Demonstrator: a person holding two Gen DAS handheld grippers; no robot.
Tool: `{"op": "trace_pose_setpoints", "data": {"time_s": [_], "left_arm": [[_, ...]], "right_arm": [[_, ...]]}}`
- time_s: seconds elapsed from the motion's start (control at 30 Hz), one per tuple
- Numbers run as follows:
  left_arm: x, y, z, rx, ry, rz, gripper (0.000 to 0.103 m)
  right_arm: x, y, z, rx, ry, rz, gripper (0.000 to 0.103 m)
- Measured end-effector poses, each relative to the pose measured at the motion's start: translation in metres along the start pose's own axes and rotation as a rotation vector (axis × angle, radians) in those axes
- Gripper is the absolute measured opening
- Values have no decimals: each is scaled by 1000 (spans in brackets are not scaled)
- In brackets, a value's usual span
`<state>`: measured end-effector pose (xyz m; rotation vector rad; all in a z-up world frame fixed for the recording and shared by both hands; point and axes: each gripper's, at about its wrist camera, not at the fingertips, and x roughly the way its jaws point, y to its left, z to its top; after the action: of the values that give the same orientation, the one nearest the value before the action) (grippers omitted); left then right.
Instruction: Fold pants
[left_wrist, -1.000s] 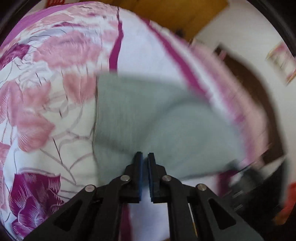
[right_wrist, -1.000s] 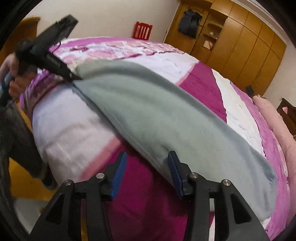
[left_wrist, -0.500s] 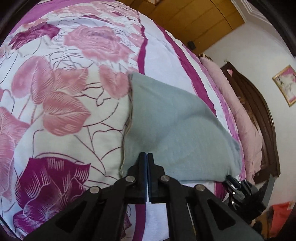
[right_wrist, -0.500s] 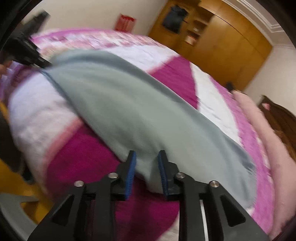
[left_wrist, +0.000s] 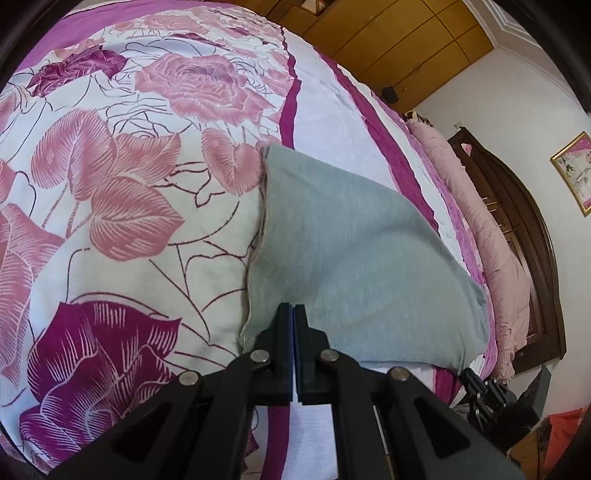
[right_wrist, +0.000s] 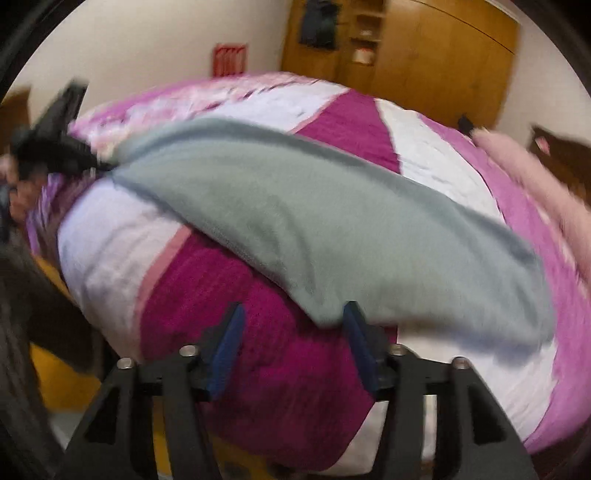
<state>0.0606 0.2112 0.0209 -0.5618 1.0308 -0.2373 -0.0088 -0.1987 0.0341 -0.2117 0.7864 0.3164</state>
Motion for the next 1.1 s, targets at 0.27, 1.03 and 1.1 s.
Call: {"op": "trace_pose_setpoints", "data": {"time_s": [0.27,1.03,1.1], "left_arm": [[4,-2,4,-8,6,1,2],[1,1,1,-14,5,-14,2],[1,2,2,-24,7,-20,2]], "right_arm": [[29,-6,-2,1,22,-121,5],[6,-5,2,38,-26,-81,32],[13,-1,5,15,-17,-142,32]]}}
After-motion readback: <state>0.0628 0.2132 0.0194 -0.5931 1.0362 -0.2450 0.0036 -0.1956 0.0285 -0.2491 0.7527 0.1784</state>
